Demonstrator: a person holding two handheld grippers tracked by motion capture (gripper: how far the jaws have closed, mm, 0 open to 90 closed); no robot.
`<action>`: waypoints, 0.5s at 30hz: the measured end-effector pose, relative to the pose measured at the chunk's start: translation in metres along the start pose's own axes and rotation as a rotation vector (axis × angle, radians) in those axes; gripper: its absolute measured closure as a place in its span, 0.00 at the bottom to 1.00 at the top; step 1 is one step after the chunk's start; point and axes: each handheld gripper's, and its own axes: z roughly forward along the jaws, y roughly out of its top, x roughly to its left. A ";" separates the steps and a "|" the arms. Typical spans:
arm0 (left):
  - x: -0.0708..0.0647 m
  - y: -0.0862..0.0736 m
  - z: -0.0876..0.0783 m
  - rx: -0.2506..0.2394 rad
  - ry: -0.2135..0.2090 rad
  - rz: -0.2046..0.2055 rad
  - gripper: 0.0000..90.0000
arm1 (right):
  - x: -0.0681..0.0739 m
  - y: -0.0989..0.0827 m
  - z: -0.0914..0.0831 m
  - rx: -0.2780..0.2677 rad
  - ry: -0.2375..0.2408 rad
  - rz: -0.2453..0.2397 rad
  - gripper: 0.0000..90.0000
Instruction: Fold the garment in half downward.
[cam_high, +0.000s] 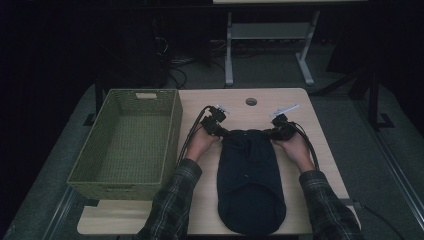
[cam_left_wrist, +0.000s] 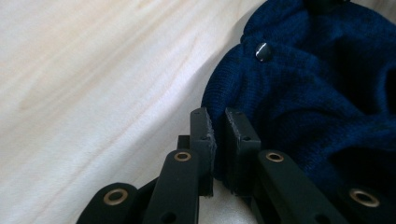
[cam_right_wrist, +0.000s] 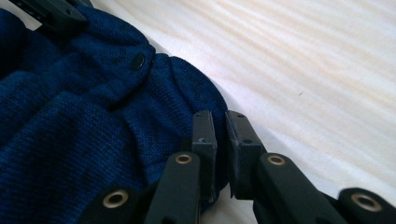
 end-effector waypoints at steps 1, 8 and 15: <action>0.000 0.001 -0.003 -0.004 0.007 0.011 0.92 | 0.000 0.001 -0.002 -0.012 0.000 0.001 0.92; -0.005 0.007 -0.026 -0.039 0.044 0.045 0.92 | 0.006 0.008 -0.018 -0.061 -0.002 -0.013 0.92; -0.009 0.018 -0.051 -0.085 0.087 0.073 0.92 | 0.012 0.027 -0.037 -0.081 -0.006 -0.050 0.92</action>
